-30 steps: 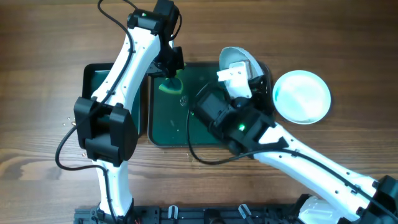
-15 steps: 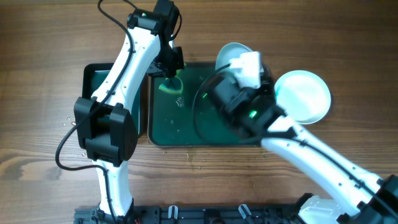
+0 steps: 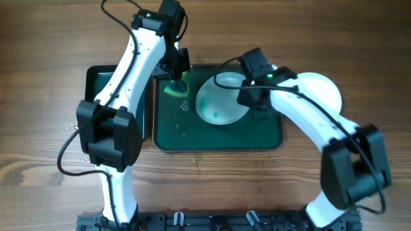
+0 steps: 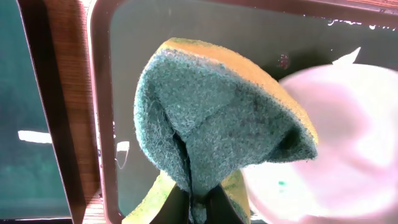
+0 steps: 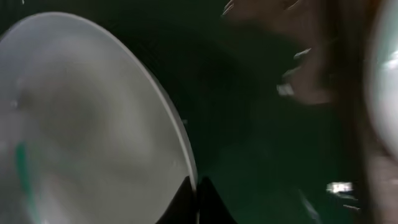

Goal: Clean dirty plates on tray and stack at the side

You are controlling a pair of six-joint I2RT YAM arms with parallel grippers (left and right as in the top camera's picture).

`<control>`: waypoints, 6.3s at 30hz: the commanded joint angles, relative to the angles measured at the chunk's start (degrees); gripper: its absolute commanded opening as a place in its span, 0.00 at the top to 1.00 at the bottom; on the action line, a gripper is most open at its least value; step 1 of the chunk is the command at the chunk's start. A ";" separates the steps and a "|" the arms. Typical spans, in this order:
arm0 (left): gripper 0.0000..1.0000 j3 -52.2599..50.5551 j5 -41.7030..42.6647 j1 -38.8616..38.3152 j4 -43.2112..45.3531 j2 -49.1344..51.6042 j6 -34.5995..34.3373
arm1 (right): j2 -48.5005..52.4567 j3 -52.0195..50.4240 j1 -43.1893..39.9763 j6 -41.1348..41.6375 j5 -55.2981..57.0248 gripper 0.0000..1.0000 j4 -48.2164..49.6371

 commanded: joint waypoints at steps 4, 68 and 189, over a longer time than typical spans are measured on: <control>0.96 1.14 0.50 -0.07 0.31 -1.46 0.66 | 4.07 -0.04 0.09 -0.57 -10.93 0.86 2.14; 0.96 -22.12 13.20 -4.50 29.07 5.05 6.80 | 11.06 -0.11 -6.01 -6.95 -15.58 0.96 9.05; 0.96 -20.63 2.58 2.58 16.17 -20.31 0.22 | -19.67 -0.59 24.20 -25.35 76.28 0.96 -1.11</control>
